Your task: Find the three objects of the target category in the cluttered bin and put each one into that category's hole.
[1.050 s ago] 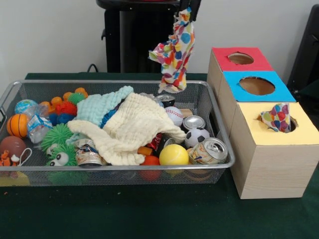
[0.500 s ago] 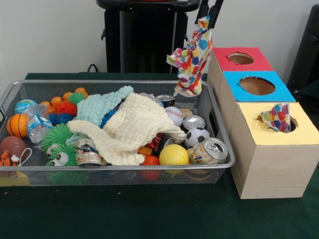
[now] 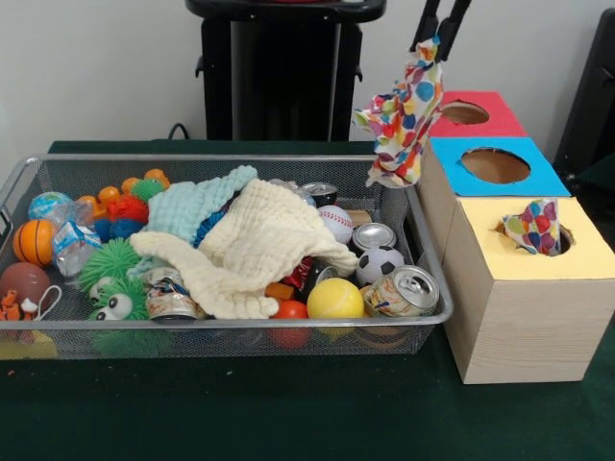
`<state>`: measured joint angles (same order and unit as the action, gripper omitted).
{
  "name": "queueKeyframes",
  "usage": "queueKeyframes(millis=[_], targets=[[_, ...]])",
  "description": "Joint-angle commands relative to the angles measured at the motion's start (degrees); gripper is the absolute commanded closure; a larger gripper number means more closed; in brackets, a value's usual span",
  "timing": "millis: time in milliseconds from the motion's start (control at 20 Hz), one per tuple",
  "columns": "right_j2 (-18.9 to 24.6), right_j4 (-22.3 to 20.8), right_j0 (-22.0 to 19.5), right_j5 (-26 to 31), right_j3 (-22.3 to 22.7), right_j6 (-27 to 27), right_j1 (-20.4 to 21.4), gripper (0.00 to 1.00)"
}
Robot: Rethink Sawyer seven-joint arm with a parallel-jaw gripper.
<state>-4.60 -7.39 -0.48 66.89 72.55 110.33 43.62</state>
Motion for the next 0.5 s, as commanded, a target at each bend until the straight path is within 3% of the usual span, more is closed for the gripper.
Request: queueKeyframes(millis=[50, 500], targets=[[-0.9, 1.9, 2.6, 9.0, -5.3, 18.6, -5.2, 1.0], [-1.6, 3.2, 6.2, 11.7, -13.1, 22.7, -10.6, 1.0]])
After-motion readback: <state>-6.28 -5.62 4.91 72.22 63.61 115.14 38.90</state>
